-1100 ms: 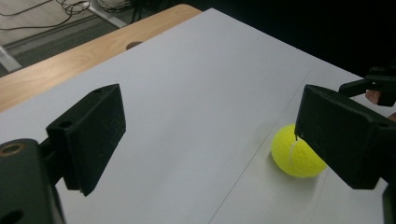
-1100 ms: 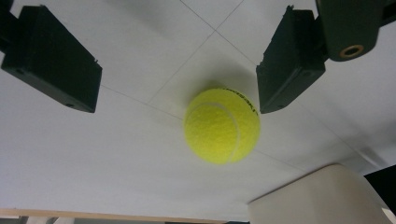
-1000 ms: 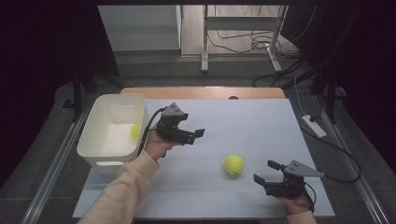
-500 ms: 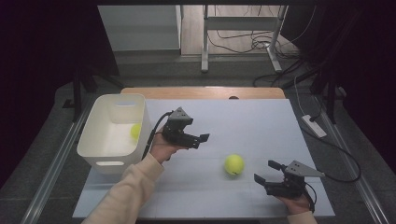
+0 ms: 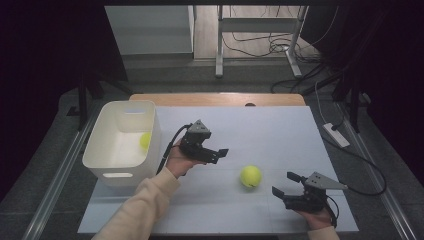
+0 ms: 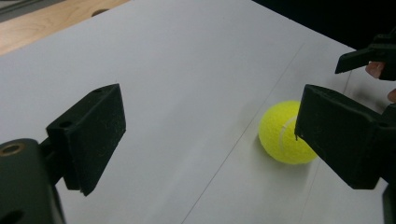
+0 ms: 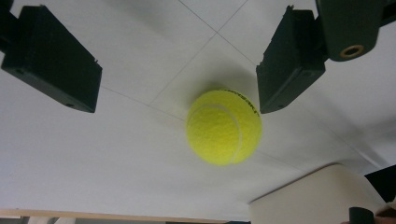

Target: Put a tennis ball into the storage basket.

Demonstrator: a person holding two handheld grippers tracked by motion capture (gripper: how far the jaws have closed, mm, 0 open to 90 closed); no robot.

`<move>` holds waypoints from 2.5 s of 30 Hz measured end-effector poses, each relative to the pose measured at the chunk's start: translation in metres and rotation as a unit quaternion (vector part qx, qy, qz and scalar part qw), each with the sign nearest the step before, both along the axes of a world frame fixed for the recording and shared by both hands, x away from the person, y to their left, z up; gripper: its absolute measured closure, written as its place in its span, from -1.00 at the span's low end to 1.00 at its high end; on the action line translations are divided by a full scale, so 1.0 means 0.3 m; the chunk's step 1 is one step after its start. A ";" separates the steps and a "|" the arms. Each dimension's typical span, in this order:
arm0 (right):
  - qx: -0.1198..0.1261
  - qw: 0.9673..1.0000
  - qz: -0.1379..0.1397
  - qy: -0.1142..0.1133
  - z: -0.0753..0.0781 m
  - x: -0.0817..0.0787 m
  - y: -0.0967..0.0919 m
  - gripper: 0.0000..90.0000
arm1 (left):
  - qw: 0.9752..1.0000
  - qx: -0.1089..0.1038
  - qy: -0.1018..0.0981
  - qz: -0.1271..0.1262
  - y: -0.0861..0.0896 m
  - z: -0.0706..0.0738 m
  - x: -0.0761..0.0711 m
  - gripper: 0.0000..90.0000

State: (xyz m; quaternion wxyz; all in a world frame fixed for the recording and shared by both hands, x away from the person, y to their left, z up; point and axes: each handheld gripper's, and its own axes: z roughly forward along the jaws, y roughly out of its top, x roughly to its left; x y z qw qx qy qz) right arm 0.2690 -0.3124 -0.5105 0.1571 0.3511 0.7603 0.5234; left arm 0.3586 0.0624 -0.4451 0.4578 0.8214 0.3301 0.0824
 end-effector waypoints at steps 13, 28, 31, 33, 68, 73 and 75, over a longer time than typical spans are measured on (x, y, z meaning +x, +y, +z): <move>-0.001 1.000 0.003 0.000 -0.002 0.000 0.002 -0.69 | 1.000 0.008 0.005 -0.019 -0.048 -0.030 -0.004 -0.79; 0.000 1.000 0.004 0.001 -0.003 0.001 0.003 -0.69 | 0.999 0.012 0.016 -0.030 -0.099 -0.056 -0.001 -0.79; -0.001 1.000 0.005 0.001 -0.002 0.001 0.002 -0.69 | 0.999 0.014 0.014 -0.036 -0.110 -0.057 -0.002 -0.79; 0.000 1.000 0.004 0.000 -0.002 0.000 0.002 -0.69 | 0.999 0.013 0.015 -0.037 -0.116 -0.057 -0.003 -0.79; 0.006 1.000 0.003 -0.003 0.002 -0.005 -0.004 -0.69 | 0.995 0.026 0.043 -0.089 -0.236 -0.112 -0.013 -0.81; 0.005 1.000 0.003 -0.003 0.003 -0.006 -0.001 -0.69 | 0.993 0.031 0.045 -0.101 -0.256 -0.124 -0.018 -0.81; 0.007 1.000 0.002 -0.004 0.003 -0.006 -0.003 -0.69 | 0.993 0.035 0.045 -0.106 -0.264 -0.129 -0.023 -0.82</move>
